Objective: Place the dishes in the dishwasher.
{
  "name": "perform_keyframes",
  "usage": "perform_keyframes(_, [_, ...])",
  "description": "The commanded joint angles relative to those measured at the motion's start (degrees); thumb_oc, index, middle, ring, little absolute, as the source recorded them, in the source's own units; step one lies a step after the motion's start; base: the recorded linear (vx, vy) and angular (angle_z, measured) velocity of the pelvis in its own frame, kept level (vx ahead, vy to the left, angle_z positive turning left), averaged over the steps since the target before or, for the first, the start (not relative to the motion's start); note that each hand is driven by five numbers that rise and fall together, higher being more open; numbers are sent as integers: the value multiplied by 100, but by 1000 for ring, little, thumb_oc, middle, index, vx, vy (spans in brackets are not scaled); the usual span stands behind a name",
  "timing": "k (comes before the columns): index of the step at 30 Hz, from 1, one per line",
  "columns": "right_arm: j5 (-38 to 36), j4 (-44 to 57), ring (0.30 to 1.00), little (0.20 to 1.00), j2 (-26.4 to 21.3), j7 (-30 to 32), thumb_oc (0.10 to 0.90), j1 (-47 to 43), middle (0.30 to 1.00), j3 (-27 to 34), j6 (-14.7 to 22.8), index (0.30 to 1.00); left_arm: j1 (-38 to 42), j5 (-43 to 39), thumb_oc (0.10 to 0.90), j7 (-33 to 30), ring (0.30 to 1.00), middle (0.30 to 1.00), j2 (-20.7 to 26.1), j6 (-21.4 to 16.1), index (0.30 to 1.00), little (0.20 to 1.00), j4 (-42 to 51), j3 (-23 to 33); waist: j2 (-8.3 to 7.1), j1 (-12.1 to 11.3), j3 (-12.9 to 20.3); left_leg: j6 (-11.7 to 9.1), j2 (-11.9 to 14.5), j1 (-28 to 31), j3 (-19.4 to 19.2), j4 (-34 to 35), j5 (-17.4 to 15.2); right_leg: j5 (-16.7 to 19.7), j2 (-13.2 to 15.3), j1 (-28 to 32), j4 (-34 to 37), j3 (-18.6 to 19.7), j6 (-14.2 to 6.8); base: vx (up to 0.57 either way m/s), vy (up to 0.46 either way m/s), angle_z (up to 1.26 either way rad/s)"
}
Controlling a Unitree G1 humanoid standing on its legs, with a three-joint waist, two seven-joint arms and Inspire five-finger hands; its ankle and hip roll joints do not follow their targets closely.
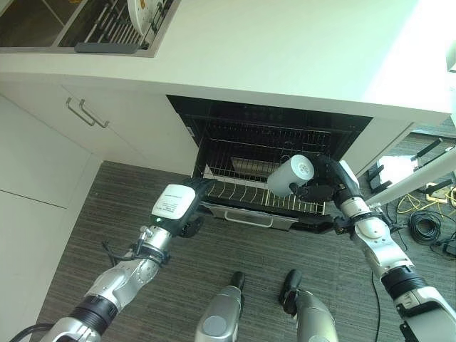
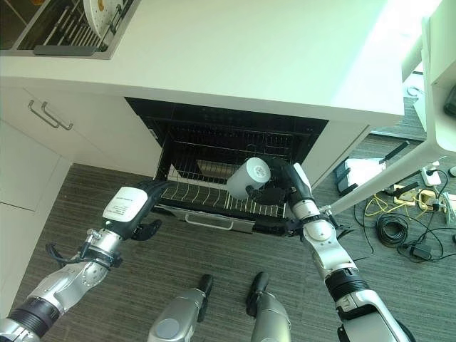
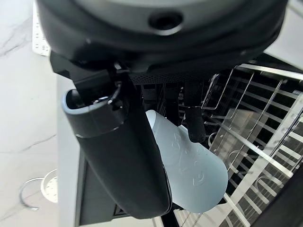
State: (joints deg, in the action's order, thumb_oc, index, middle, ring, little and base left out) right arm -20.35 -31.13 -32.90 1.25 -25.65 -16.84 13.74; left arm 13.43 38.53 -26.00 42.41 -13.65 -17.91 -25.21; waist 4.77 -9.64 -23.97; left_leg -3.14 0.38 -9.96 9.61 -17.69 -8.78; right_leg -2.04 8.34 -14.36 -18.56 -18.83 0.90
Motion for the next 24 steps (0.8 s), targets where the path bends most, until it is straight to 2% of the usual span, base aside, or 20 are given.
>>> perform_keyframes(1, [8,293,300,300,-187,39,400,-649,300,135,722,300,199,-168,800,-512,900,900,409,3,900,900,425,90,-184,20,323,257,177,-271,-551,50,-30,-634,150,575,137,564,-907,-68,-29,-1])
perform_keyframes(10, [251,-375,300,300,-548,-193,400,-1313,300,-99,768,300,789,-302,800,-413,900,900,735,-52,900,900,344,-229,-218,-48,115,249,147,-512,-522,50,45,-576,154,393,137,501,-936,-71,-34,2])
perform_keyframes(15, [178,-686,300,300,-695,-355,400,-1798,300,-261,591,300,1159,-423,800,-324,900,900,940,-136,900,900,294,-390,-223,-100,13,235,118,-652,-484,50,89,-546,156,288,137,465,-945,-80,-36,7])
perform_keyframes(24, [181,-1366,300,300,-713,-507,400,-2550,300,-733,547,300,1808,-565,800,-291,900,900,1097,-188,900,900,77,-842,-200,-200,-174,224,85,-841,-451,50,154,-479,192,125,137,383,-951,-60,-20,5])
